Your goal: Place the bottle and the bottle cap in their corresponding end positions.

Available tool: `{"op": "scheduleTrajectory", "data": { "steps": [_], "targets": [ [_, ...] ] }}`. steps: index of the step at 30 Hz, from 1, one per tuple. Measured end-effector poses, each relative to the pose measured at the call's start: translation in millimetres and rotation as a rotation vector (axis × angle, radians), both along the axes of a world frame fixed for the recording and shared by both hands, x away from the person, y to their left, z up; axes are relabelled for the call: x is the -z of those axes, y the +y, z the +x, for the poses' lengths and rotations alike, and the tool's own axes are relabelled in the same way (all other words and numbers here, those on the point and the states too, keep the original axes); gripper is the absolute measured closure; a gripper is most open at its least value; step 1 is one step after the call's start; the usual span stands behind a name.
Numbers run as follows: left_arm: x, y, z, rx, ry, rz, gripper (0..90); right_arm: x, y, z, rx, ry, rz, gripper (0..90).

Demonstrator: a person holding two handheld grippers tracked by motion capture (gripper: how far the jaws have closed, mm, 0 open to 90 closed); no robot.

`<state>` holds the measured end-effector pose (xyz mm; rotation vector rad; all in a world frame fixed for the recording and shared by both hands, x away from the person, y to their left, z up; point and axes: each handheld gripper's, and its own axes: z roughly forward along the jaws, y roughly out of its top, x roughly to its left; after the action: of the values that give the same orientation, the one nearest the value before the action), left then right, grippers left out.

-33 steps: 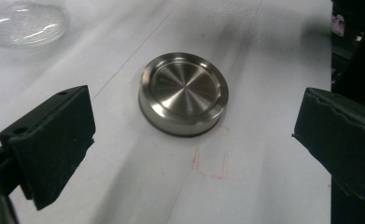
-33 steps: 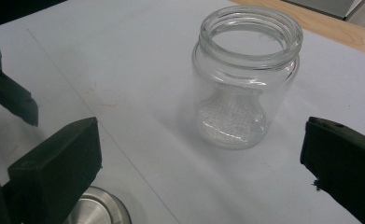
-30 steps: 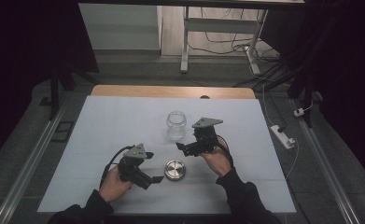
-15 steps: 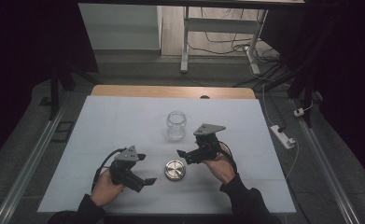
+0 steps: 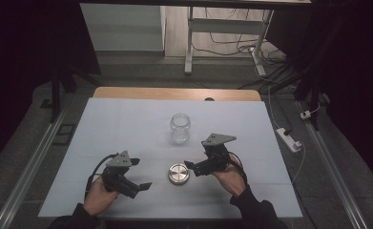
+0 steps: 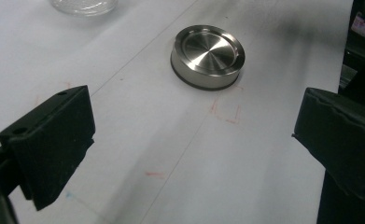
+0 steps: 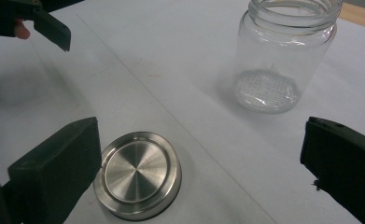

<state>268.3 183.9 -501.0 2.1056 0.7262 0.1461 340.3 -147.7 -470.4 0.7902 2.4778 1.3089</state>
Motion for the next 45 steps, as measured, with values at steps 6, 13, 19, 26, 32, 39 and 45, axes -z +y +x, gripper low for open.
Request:
{"op": "scheduleTrajectory", "data": {
  "steps": [6,13,19,26,32,39,45],
  "targets": [
    [-1.3,11.6,-5.1,-0.026,0.008,0.002,0.0,-0.3,-6.4,-8.1,-0.002,-0.015,-0.008,0.0],
    [-2.7,25.1,-13.3,-0.061,0.015,-0.021,0.0,1.9,-20.4,-14.0,0.017,-0.004,0.002,0.0],
    [-2.6,36.3,-20.2,-0.091,0.017,-0.032,0.0,1.2,-30.1,-22.2,0.028,-0.007,0.004,0.0],
    [-2.0,51.3,-30.2,-0.129,0.019,-0.05,0.0,-0.4,-46.8,-33.4,0.067,0.001,0.015,0.0],
    [-0.3,65.8,-40.7,-0.165,0.018,-0.061,0.0,-0.7,-66.5,-42.8,0.113,-0.005,0.025,0.0],
    [1.9,83.9,-52.8,-0.218,0.02,-0.069,0.0,-0.3,-87.2,-52.5,0.163,-0.008,0.024,0.0],
    [3.6,93.9,-60.3,-0.255,0.027,-0.065,0.0,-1.0,-103.1,-63.2,0.206,-0.029,0.01,0.0]
  ]
}}
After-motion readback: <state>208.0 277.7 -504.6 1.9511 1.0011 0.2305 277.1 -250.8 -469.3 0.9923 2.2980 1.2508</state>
